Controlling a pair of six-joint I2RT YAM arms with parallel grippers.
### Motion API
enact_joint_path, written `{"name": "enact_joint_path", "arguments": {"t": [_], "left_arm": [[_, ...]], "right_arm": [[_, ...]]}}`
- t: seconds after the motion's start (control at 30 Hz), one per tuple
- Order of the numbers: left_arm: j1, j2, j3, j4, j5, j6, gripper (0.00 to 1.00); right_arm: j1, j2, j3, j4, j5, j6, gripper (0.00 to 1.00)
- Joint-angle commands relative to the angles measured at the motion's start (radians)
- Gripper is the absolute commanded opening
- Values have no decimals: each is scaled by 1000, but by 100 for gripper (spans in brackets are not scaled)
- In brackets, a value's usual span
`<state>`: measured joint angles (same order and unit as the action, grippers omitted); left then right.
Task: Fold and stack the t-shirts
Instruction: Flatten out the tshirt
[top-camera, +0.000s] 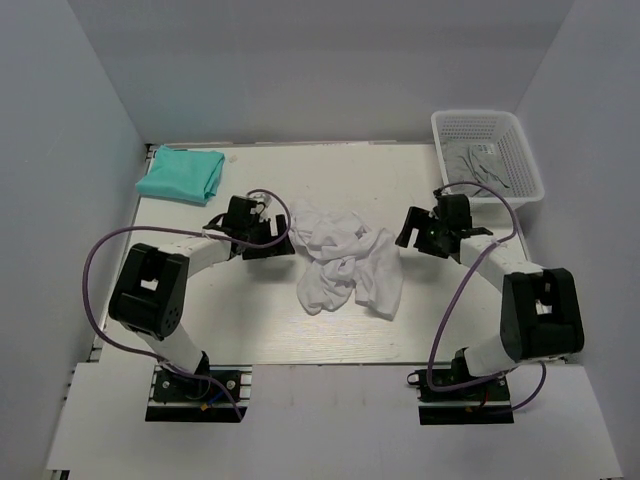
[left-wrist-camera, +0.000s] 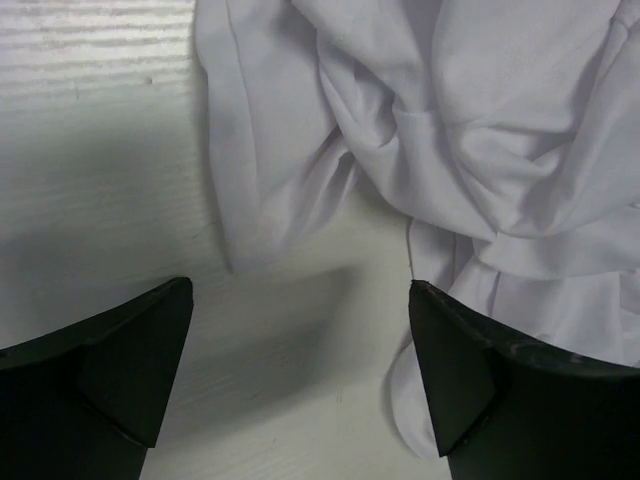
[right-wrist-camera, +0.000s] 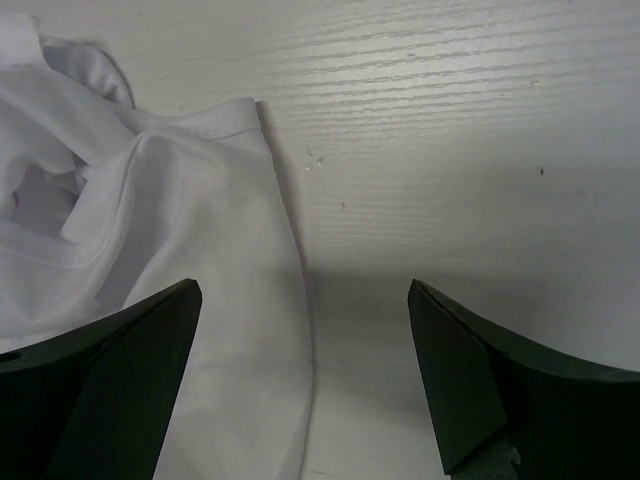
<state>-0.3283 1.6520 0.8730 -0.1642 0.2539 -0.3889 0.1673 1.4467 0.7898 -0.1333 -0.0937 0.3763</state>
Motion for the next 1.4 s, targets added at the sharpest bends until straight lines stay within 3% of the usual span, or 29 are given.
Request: {"name": "enact_joint_path", "arguments": {"t": [0.0, 0.2, 0.3, 0.33, 0.4, 0.43, 0.47, 0.5, 0.57, 0.73, 0.77, 1.0, 1.23, 1.37], "left_arm": [[-14, 32, 21, -3, 1, 8, 96], [-23, 98, 55, 18, 19, 8, 76], [-32, 109, 55, 18, 9, 8, 53], [-32, 120, 55, 18, 8, 8, 40], [-32, 120, 66, 9, -27, 8, 25], [-32, 120, 76, 9, -41, -2, 16], [-32, 111, 92, 9, -53, -2, 0], [-32, 100, 101, 9, -62, -2, 0], [-32, 80, 115, 9, -85, -2, 0], [-32, -62, 164, -5, -209, -2, 0], [-32, -148, 164, -5, -253, -2, 0], [-32, -603, 185, -73, -455, 12, 0], [-32, -931, 282, -115, -346, 21, 0], [-8, -1076, 359, -150, -382, 30, 0]], "right_arm": [[27, 76, 77, 60, -15, -31, 90], [81, 194, 137, 64, 2, -50, 90], [110, 245, 158, 72, -9, -76, 84], [116, 254, 163, 73, -6, -82, 79], [139, 282, 169, 87, 9, -85, 69], [143, 294, 173, 90, 18, -88, 59], [149, 302, 181, 98, 26, -88, 49], [161, 305, 184, 104, 34, -89, 39], [169, 307, 204, 118, 48, -83, 0], [181, 167, 221, 106, 211, -85, 0], [181, 137, 218, 104, 227, -83, 0], [179, -383, 163, 20, 372, -97, 0], [181, -718, 329, -126, 246, -168, 0], [173, -813, 454, -200, 184, -180, 0]]}}
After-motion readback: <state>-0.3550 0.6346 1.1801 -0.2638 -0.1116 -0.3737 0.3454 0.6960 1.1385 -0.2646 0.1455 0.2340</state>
